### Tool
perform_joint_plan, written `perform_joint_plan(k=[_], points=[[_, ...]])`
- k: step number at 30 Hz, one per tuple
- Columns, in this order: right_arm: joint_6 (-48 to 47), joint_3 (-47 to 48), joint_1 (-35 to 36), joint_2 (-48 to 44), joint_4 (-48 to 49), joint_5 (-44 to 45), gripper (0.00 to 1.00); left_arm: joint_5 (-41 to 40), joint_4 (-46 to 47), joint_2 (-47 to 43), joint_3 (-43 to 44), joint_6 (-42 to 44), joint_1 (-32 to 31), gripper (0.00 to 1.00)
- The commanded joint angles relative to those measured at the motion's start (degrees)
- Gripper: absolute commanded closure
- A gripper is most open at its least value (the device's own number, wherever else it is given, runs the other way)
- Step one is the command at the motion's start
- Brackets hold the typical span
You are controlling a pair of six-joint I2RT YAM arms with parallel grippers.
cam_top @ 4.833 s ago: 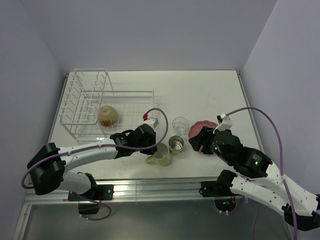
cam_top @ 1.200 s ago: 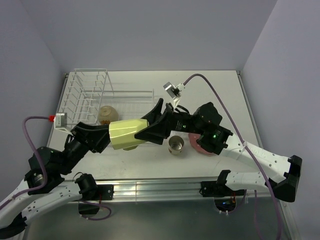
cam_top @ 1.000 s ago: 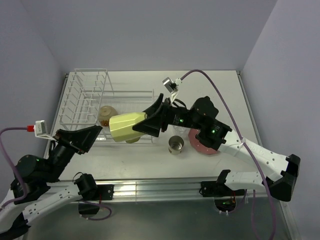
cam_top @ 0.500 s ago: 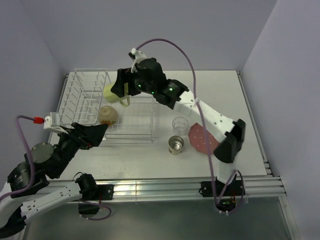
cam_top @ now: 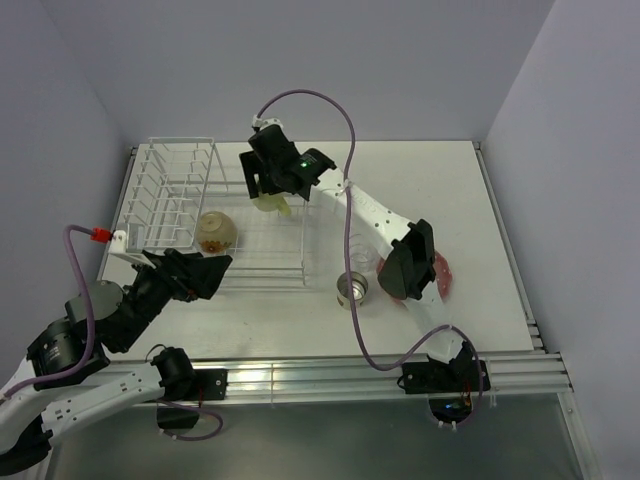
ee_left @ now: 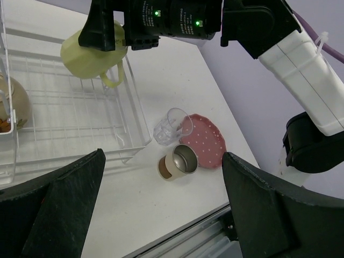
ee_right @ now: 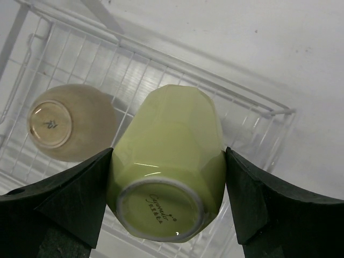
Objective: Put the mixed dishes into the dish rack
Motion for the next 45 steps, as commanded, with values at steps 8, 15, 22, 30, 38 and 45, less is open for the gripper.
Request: perform_joint_plan(k=[8, 15, 22, 30, 38, 45], points=[[-2.4, 3.9, -0.8, 4.5, 3.5, 4.5, 1.00, 4.1, 4.9, 0.7, -1.5, 1.7, -0.2, 0.05], [-2.8, 4.8, -0.9, 7.8, 4.3, 5.7, 1.00, 6.8, 6.6, 0.9, -1.8, 1.1, -0.2, 0.05], [-3.9, 4.7, -0.9, 9.0, 3.9, 7.4, 1.00, 7.4, 7.2, 1.1, -2.5, 0.8, -0.2, 0.06], [-6.0, 3.8, -0.8, 8.0, 6.2, 8.6, 0.17, 8.6, 7.6, 2.2, -3.4, -0.1, -0.2, 0.06], [-7.2, 4.0, -1.1, 3.2, 8.4, 6.2, 0.01, 11.4, 5.6, 7.5, -3.3, -2.7, -0.2, 0.07], [-3.3, -4.2, -1.4, -7.0, 7.2, 14.4, 0.01, 17.5, 10.5, 9.6, -7.3, -5.5, -0.2, 0.11]])
